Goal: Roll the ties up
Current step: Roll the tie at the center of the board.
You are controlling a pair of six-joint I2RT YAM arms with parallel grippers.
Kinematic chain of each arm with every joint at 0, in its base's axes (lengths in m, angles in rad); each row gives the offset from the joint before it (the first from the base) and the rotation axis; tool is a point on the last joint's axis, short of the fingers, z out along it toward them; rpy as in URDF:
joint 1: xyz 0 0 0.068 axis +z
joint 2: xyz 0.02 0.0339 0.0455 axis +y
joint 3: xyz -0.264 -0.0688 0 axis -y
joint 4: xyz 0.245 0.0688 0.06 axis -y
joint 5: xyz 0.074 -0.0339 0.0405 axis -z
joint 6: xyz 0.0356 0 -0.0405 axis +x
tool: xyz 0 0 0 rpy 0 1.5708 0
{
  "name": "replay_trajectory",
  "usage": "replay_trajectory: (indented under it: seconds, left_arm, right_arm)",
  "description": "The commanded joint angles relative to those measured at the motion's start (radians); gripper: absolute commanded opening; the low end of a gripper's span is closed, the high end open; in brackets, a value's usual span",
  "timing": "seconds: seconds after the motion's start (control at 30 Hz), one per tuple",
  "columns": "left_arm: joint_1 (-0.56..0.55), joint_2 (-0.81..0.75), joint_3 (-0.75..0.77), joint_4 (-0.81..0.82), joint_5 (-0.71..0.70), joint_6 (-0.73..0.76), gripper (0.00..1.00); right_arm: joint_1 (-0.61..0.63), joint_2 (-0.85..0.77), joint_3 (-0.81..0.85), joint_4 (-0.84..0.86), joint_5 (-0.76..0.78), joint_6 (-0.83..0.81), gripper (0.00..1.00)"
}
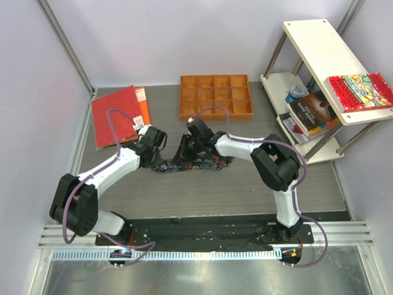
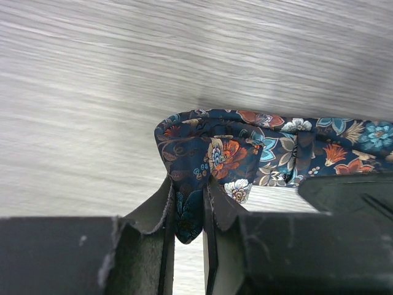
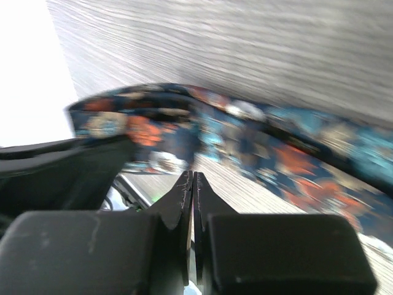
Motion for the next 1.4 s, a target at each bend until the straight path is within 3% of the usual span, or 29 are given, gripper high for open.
replay_trajectory:
  seconds: [0.0,0.37,0.73,0.97,1.3,1.37]
  left_arm:
    - [-0.051,0.034,0.087,-0.16,-0.226,0.012,0.08]
    - [-0.152,0.213,0.251,-0.406,-0.517,-0.034,0.08]
    - [-0.255,0.475,0.448,-0.694,-0.804,-0.171,0.08]
    - [-0.306,0.636,0.515,-0.716,-0.821,-0.181,0.12]
    - [-0.381,0.727,0.554,-0.602,-0.733,-0.084,0.15]
    - [-0.395,0.738,0.557,-0.575,-0.711,-0.061,0.2]
  right_arm:
    - [-0.018,-0.067,-0.062,0.014,0.015,0.014,0.06]
    - [-0.087,-0.154,-0.265,0.097,-0.01,0.026,0.06]
    - [-0.164,-0.261,-0.417,0.157,-0.036,0.028,0.06]
    - [-0.251,-0.367,-0.519,0.155,-0.062,0.025,0.06]
    - [-0.316,-0.473,-0.559,0.109,-0.077,-0.001,0.06]
    - [-0.321,-0.488,-0.559,0.108,-0.077,-0.007,0.06]
